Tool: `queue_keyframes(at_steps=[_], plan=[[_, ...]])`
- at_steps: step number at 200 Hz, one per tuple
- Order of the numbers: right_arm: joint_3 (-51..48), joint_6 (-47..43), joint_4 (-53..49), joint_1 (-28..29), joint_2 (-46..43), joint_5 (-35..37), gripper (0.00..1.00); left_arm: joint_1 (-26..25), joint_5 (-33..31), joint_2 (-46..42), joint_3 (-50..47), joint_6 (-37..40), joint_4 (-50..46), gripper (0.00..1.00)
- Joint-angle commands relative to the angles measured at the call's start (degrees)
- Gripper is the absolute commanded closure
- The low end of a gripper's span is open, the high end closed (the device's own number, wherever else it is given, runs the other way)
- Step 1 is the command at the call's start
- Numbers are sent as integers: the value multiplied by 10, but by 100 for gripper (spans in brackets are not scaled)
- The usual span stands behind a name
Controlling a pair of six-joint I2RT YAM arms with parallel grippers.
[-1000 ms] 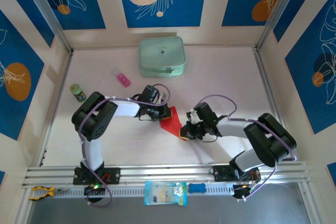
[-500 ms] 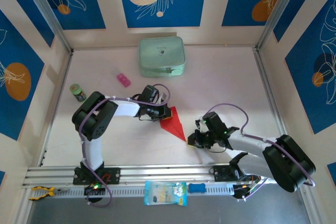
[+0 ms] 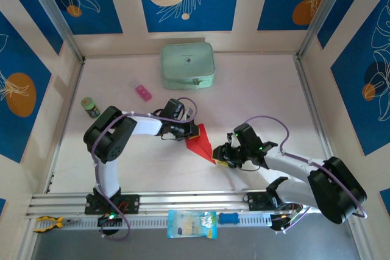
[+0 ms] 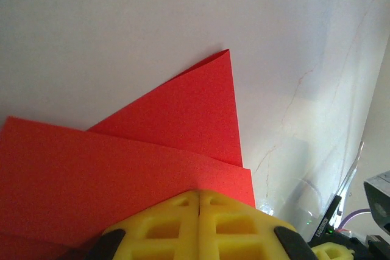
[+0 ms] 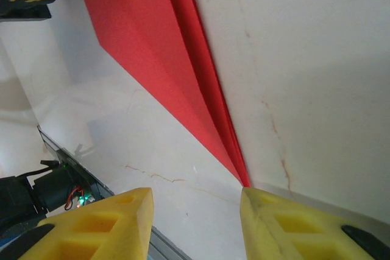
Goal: Fold a paper plane with a square sheet of paper (pick it up from the middle)
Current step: Fourth fold the wing at the center of the table, then turn over the paper at the center of the table.
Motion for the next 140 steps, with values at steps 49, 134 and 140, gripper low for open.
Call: queue_keyframes(at_steps=[49,134,140], plan=[[14,17,-8,2,33,-4,61,12,-26,19,-23,-8,-39,96],[16,13,-15,3,27,3,62,13,-18,14,-35,-21,-13,97],[15,12,-14,3,27,4,62,12,-18,14,-35,-20,-13,97]])
